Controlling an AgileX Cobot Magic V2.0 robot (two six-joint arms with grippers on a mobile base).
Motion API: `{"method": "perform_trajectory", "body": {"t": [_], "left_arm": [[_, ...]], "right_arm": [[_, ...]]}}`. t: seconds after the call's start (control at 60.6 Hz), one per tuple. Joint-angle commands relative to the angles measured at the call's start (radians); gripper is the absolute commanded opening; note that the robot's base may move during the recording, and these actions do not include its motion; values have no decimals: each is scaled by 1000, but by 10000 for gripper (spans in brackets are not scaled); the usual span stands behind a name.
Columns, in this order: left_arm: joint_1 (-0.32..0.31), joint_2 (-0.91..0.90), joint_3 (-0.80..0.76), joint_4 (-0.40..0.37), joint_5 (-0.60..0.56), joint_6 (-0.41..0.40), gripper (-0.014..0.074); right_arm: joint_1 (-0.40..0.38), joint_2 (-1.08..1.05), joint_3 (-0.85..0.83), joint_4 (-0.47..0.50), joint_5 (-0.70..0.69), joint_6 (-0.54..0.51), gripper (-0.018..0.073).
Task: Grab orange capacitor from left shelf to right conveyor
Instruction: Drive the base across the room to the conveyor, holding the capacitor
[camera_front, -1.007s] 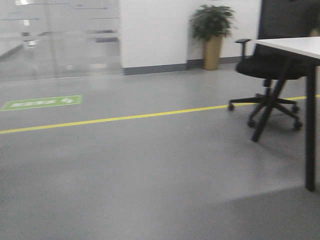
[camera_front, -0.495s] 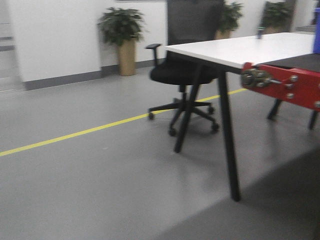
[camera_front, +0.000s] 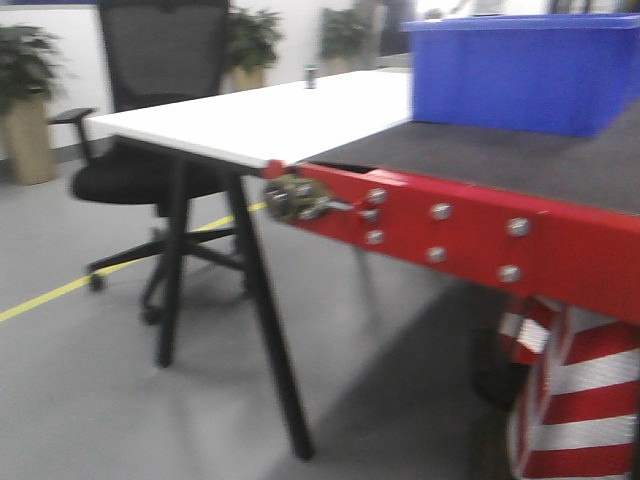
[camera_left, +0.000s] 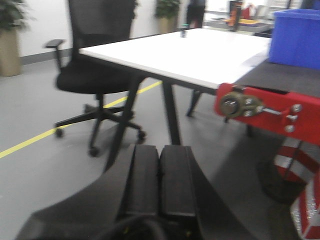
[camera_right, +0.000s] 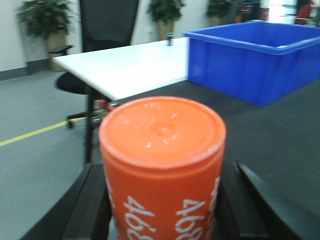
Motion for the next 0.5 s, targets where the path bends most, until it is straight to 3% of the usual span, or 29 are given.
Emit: {"method": "perform_trajectory", "body": {"t": [0.0,0.479], "left_arm": [[-2,-10,-5,-3,-89,-2,-127],[-2,-8,-5,-3,-89,-2,-127]], "right_arm": [[2,15,-27,-9,-93,-7,59],[2,15,-27,-9,-93,-7,59]]}}
